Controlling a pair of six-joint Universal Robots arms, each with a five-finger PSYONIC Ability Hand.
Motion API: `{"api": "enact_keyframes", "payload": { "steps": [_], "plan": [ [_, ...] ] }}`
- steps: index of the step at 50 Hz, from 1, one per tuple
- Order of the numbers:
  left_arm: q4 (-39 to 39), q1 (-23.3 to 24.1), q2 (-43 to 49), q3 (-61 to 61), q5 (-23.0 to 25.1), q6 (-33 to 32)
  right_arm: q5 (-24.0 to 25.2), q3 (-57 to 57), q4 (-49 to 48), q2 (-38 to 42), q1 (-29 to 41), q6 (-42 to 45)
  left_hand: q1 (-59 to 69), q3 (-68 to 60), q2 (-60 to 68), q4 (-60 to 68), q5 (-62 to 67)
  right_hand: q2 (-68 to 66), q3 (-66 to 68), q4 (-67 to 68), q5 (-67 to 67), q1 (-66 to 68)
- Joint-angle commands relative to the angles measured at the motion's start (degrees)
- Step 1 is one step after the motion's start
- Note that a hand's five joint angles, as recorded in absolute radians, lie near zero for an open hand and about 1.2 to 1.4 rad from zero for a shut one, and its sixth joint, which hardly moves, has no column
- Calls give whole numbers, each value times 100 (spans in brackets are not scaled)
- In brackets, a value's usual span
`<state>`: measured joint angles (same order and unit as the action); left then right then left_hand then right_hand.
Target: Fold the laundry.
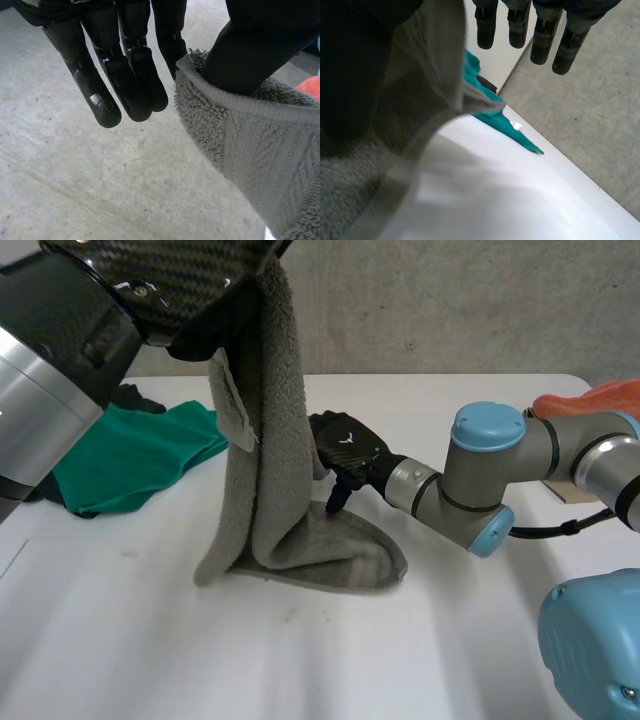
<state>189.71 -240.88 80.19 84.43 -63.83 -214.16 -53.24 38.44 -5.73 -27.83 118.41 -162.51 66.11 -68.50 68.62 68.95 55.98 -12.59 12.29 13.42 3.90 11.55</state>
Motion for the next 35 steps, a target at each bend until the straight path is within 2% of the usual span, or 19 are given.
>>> {"api": "enact_keyframes", "payload": {
  "steps": [1, 4, 6, 9, 12, 16, 17, 21, 25, 26, 29, 30, 33, 35],
  "plan": [
    [4, -3, -258, -5, -24, 6, -161, -170, -25, 207, 24, -113, 1389, -1150, 1138, 1105, 1402, -420, 450, 337, 289, 524],
    [13, -3, -276, -14, -33, 6, -55, -170, -33, 225, 68, -622, 1389, -1150, 1138, 1105, 1402, -1362, 1392, 1279, 1232, 1467],
    [13, -3, -276, -32, -33, 6, 58, -135, -33, 225, 173, -1165, 1389, -1150, 1138, 1105, 1402, -1415, 1445, 1332, 1284, 1519],
    [22, -12, -276, -40, -42, 6, 278, -91, -42, 225, 314, -1686, 1389, -1150, 1138, 1105, 1402, -1181, 1210, 1098, 1050, 1285],
    [22, -20, -267, -40, -42, 6, 691, 41, -51, 190, 472, -2170, 1389, -1150, 1138, 1105, 1402, 230, -200, -313, -361, -126],
    [22, -47, -223, -40, -42, -3, 1166, 164, 28, 120, 543, -2408, 1389, -1150, 1138, 1105, 1402, -302, 331, 219, 171, 406],
    [22, -55, -214, -40, -42, -3, 1245, 173, 37, 102, 543, -2434, 1389, -1150, 1138, 1105, 1402, -771, 801, 688, 640, 875],
    [31, -82, -188, -76, -42, -3, 1492, 103, 116, 58, 534, -2601, 1389, -1150, 1138, 1105, 1402, -6728, 6757, 6645, 6597, 6832],
    [48, -213, -162, -93, -51, -3, 1028, -169, 37, -65, 455, -2663, 1389, -1150, 1138, 1105, 1402, -6741, 6771, 6658, 6610, 6845],
    [48, -283, -144, -119, -51, -3, 565, -213, -15, -204, 350, -2654, 1389, -1150, 1138, 1105, 1402, -6741, 6771, 6658, 6610, 6845],
    [57, -424, -100, -155, -59, -3, -325, -161, -200, -556, -53, -2645, 1389, -1150, 1138, 1105, 1402, -6741, 6771, 6658, 6610, 6845],
    [66, -520, -74, -172, -77, -3, -798, -13, -331, -836, -316, -2593, 1389, -1150, 1138, 1105, 1402, -6741, 6771, 6658, 6610, 6845],
    [75, -653, -65, -190, -165, 6, -1398, 400, -525, -1443, -608, -2461, 1389, -1150, 1138, 1105, 1402, -6741, 6771, 6658, 6610, 6845],
    [101, -750, -65, -207, -288, 6, -1532, 892, -727, -2111, -854, -2251, 1389, -1150, 1138, 1105, 1402, -6741, 6771, 6658, 6610, 6845]
  ]
}}
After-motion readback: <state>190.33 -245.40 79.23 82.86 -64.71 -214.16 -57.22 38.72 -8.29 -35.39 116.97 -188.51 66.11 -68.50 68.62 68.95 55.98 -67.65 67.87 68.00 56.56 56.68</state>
